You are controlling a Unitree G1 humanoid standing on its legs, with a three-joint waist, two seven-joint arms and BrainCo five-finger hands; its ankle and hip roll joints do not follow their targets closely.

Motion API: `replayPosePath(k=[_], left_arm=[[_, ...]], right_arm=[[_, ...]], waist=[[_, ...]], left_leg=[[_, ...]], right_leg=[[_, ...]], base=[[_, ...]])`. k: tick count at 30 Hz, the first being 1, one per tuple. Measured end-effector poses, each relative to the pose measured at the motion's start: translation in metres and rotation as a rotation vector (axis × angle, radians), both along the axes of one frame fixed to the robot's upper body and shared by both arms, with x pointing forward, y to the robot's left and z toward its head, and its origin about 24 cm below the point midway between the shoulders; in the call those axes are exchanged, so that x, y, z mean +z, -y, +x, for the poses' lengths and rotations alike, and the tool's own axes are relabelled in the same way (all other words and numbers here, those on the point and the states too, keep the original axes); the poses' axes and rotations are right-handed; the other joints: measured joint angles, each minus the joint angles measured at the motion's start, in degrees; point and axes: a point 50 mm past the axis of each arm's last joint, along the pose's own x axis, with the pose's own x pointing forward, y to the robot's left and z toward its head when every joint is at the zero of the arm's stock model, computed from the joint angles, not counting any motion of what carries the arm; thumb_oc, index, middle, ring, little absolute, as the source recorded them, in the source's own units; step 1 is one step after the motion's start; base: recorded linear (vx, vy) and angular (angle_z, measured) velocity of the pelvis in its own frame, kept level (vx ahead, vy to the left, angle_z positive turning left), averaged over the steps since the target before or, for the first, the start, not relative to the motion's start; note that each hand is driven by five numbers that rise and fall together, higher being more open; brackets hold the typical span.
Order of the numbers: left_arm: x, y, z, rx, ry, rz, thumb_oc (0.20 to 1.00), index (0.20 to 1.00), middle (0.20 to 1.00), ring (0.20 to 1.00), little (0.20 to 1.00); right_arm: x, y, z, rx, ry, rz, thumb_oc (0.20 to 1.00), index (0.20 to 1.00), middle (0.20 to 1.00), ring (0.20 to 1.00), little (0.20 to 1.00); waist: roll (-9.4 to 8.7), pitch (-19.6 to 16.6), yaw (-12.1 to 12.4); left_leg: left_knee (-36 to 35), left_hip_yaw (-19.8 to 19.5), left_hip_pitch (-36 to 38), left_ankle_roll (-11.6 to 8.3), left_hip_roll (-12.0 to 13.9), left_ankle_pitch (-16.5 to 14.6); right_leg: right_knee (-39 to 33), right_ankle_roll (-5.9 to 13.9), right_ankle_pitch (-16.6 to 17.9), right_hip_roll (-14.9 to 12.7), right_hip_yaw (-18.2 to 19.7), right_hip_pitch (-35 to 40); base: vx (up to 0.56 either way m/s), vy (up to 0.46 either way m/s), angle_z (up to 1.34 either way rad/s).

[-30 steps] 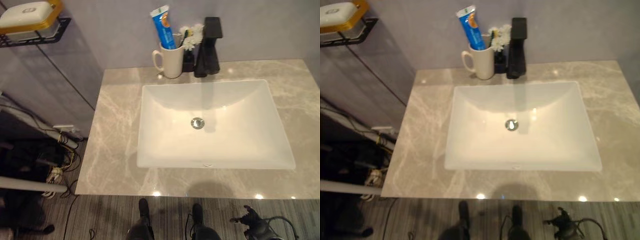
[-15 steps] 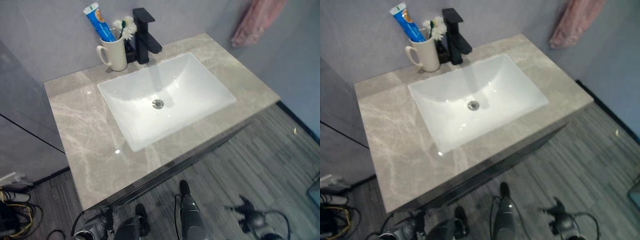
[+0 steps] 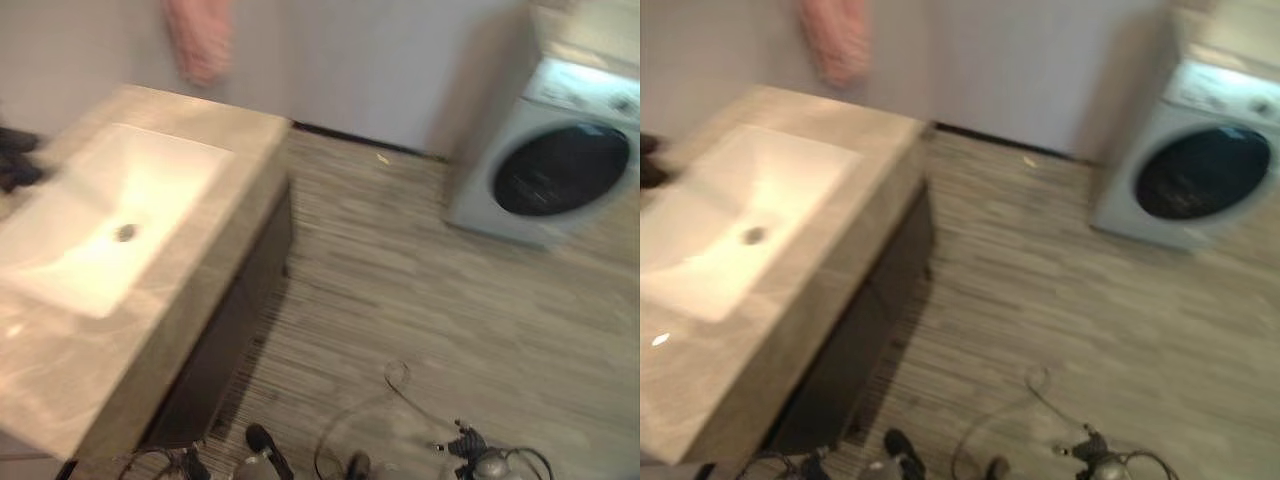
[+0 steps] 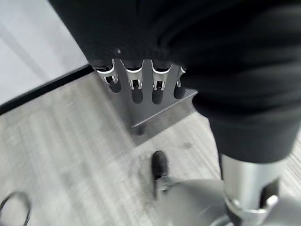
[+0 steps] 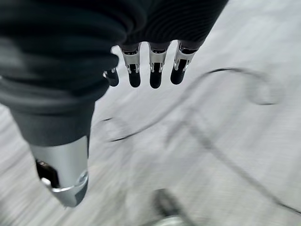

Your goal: Put brush and paste in cup on sink, flatten towel.

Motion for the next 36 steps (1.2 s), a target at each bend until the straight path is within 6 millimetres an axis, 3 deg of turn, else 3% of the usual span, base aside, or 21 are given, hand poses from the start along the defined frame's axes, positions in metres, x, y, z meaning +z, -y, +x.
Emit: replayPosePath(k=[3,4,5,6,7,8,9,10,12,14,15,18,21,22,23,24,25,28,29,32,36], left_arm=[[0.008,0.009,0.029,-0.054,0.088,-0.005,1.000,1.000,1.000,1.000,1.000],[0.014,0.009,0.043,-0.047,0.142,-0.012,1.000,1.000,1.000,1.000,1.000],[0.017,0.008,0.046,-0.042,0.170,-0.020,1.000,1.000,1.000,1.000,1.000],[0.021,0.010,0.052,-0.025,0.208,-0.039,1.000,1.000,1.000,1.000,1.000],[0.021,0.008,0.047,0.030,0.228,-0.060,1.000,1.000,1.000,1.000,1.000],[0.021,0.011,0.049,0.033,0.230,-0.065,1.000,1.000,1.000,1.000,1.000],[0.026,0.023,0.063,0.021,0.287,-0.108,1.000,1.000,1.000,1.000,1.000],[0.030,0.029,0.073,0.014,0.322,-0.129,1.000,1.000,1.000,1.000,1.000],[0.044,0.039,0.088,0.037,0.430,-0.199,1.000,1.000,1.000,1.000,1.000],[0.046,0.048,0.092,0.048,0.455,-0.247,1.000,1.000,1.000,1.000,1.000],[0.049,0.048,0.097,0.044,0.470,-0.248,1.000,1.000,1.000,1.000,1.000],[0.064,0.044,0.110,-0.013,0.535,-0.236,1.000,1.000,1.000,1.000,1.000],[0.061,0.038,0.103,-0.007,0.521,-0.223,1.000,1.000,1.000,1.000,1.000],[0.054,0.033,0.092,0.033,0.495,-0.219,1.000,1.000,1.000,1.000,1.000],[0.046,0.026,0.078,0.070,0.456,-0.199,1.000,1.000,1.000,1.000,1.000],[0.045,0.022,0.075,0.087,0.450,-0.190,1.000,1.000,1.000,1.000,1.000],[0.047,0.019,0.077,0.092,0.463,-0.176,1.000,1.000,1.000,1.000,1.000],[0.064,0.018,0.101,0.062,0.545,-0.166,1.000,1.000,1.000,1.000,1.000],[0.079,0.018,0.118,0.027,0.614,-0.160,1.000,1.000,1.000,1.000,1.000],[0.099,0.016,0.134,0.049,0.719,-0.194,1.000,1.000,1.000,1.000,1.000],[0.095,0.014,0.128,0.105,0.723,-0.223,1.000,1.000,1.000,1.000,1.000]], right_arm=[[0.002,0.029,-0.041,-0.055,-0.137,-0.080,1.000,1.000,1.000,1.000,1.000],[0.002,0.031,-0.047,-0.049,-0.160,-0.091,1.000,1.000,1.000,1.000,1.000],[0.002,0.030,-0.044,-0.043,-0.157,-0.089,1.000,1.000,1.000,1.000,1.000],[0.004,0.030,-0.033,-0.020,-0.132,-0.094,1.000,1.000,1.000,1.000,1.000],[0.010,0.032,-0.006,0.027,-0.048,-0.101,1.000,1.000,1.000,1.000,1.000],[0.015,0.034,0.006,0.042,0.000,-0.104,1.000,1.000,1.000,1.000,1.000],[0.022,0.038,0.025,0.026,0.081,-0.104,1.000,1.000,1.000,1.000,1.000],[0.022,0.038,0.026,0.018,0.084,-0.100,1.000,1.000,1.000,1.000,1.000],[0.029,0.033,0.043,-0.070,0.209,-0.043,1.000,1.000,1.000,1.000,1.000],[0.040,0.032,0.065,-0.072,0.316,-0.033,1.000,1.000,1.000,1.000,1.000],[0.042,0.026,0.075,-0.048,0.350,-0.022,1.000,1.000,1.000,1.000,1.000],[0.049,-0.007,0.098,0.368,0.345,-0.111,1.000,1.000,1.000,1.000,1.000],[0.058,-0.019,0.113,0.383,0.426,-0.090,1.000,1.000,1.000,1.000,1.000],[0.062,-0.023,0.118,0.406,0.451,-0.088,1.000,1.000,1.000,1.000,1.000],[0.066,-0.029,0.121,0.426,0.472,-0.072,1.000,1.000,1.000,1.000,1.000],[0.069,-0.032,0.123,0.433,0.494,-0.062,1.000,1.000,1.000,1.000,1.000],[0.071,-0.035,0.123,0.441,0.508,-0.052,1.000,1.000,1.000,1.000,1.000],[0.078,-0.035,0.129,0.459,0.541,-0.065,1.000,1.000,1.000,1.000,1.000],[0.082,-0.038,0.128,0.568,0.532,-0.108,1.000,1.000,1.000,1.000,1.000],[0.094,-0.029,0.135,0.564,0.593,-0.139,1.000,1.000,1.000,1.000,1.000],[0.089,-0.005,0.125,0.380,0.587,-0.166,1.000,1.000,1.000,1.000,1.000]], waist=[[0.34,0.99,-1.26],[0.30,2.30,-1.75],[-0.45,3.37,-0.70],[-1.26,4.22,-0.47],[-1.58,5.31,1.20],[-1.01,6.16,0.51],[1.19,8.44,0.01],[2.04,8.82,-0.08],[2.76,9.84,1.01],[5.09,10.70,0.92],[4.59,11.36,1.10],[2.25,12.74,2.26],[1.46,13.15,3.12],[1.47,13.07,4.18],[0.92,13.26,4.71],[0.92,13.16,3.86],[-0.17,12.92,2.93],[0.79,13.23,2.60],[0.89,13.47,2.76],[1.42,14.32,2.96],[2.51,15.11,2.52]], left_leg=[[3.06,-5.39,-1.26,-2.70,0.82,2.12],[7.78,-15.42,-2.86,-3.53,0.53,3.25],[11.07,-23.67,-4.64,-4.36,-0.31,1.70],[13.08,-30.42,-5.41,-6.82,-3.09,-2.09],[11.79,-34.54,-5.19,-7.05,-6.98,-5.42],[11.57,-34.08,-5.71,-6.56,-7.60,-5.75],[11.48,-34.99,-7.56,-5.86,-9.97,-5.63],[11.21,-34.21,-8.30,-6.01,-10.58,-4.93],[5.07,-38.95,-5.87,-5.13,-14.20,-6.17],[2.24,-37.39,-3.76,-2.84,-12.71,-6.27],[2.44,-35.59,-3.48,-2.74,-12.65,-6.32],[4.73,-32.10,-4.72,-1.70,-12.76,-7.08],[6.83,-30.09,-3.40,-1.65,-12.38,-8.52],[5.13,-28.21,-0.96,-1.09,-11.98,-8.87],[3.32,-25.75,1.82,-0.07,-11.94,-9.52],[3.87,-25.34,2.17,-0.85,-11.48,-9.47],[5.83,-25.24,1.43,-0.96,-12.36,-10.74],[13.27,-26.72,-2.66,-2.11,-10.64,-13.41],[17.81,-28.17,-4.90,-2.13,-10.19,-14.61],[24.89,-28.48,-7.98,-2.24,-8.57,-18.01],[26.74,-29.85,-8.55,-3.45,-7.96,-20.01]], right_leg=[[-0.56,-1.12,1.97,1.14,3.93,-1.33],[-0.13,-1.83,2.50,1.92,6.45,-2.05],[0.01,-2.55,3.20,1.95,8.66,-2.07],[-0.45,-2.51,4.20,1.58,11.91,-2.58],[-1.32,-2.74,5.87,1.30,16.44,-4.14],[-2.20,-2.65,6.65,1.86,17.66,-3.86],[-2.92,-2.50,7.92,2.73,17.68,-3.84],[-2.89,-2.19,8.13,3.14,17.56,-3.77],[-1.05,-2.13,6.48,3.52,21.15,-5.38],[0.63,-0.92,6.48,5.10,21.08,-6.06],[1.90,-0.53,5.70,4.59,21.01,-6.76],[12.24,-0.23,0.71,2.42,17.96,-11.81],[10.24,0.83,1.84,2.94,19.39,-10.33],[8.87,1.54,1.68,1.93,17.33,-9.28],[9.16,6.82,2.77,-2.35,10.61,-8.24],[10.70,7.40,2.24,-2.96,10.01,-8.40],[11.71,5.32,1.35,-3.81,10.16,-9.24],[13.95,2.09,-0.08,-1.75,10.85,-9.93],[16.35,0.88,-1.02,-1.49,9.93,-10.62],[22.88,-0.34,-4.55,-2.15,8.49,-12.96],[26.68,-1.04,-7.88,-1.78,8.24,-14.01]], base=[[-0.11,-0.135,-0.71],[-0.15,-0.072,-0.73],[-0.14,-0.057,-1.05],[-0.01,-0.007,-1.80],[0.00,0.002,-1.65],[0.02,0.022,-1.50],[0.08,0.057,-0.54],[0.08,0.057,-0.30],[0.10,0.036,-0.67],[0.02,0.056,-0.87],[0.01,0.075,-0.71],[0.06,0.076,-0.48],[0.08,0.163,-0.52],[0.02,0.128,-1.05],[0.02,0.129,-0.92],[0.00,0.017,-0.47],[0.01,-0.048,0.03],[-0.02,-0.094,0.18],[-0.03,-0.052,0.33],[0.02,-0.038,0.11],[0.11,-0.009,0.05]])
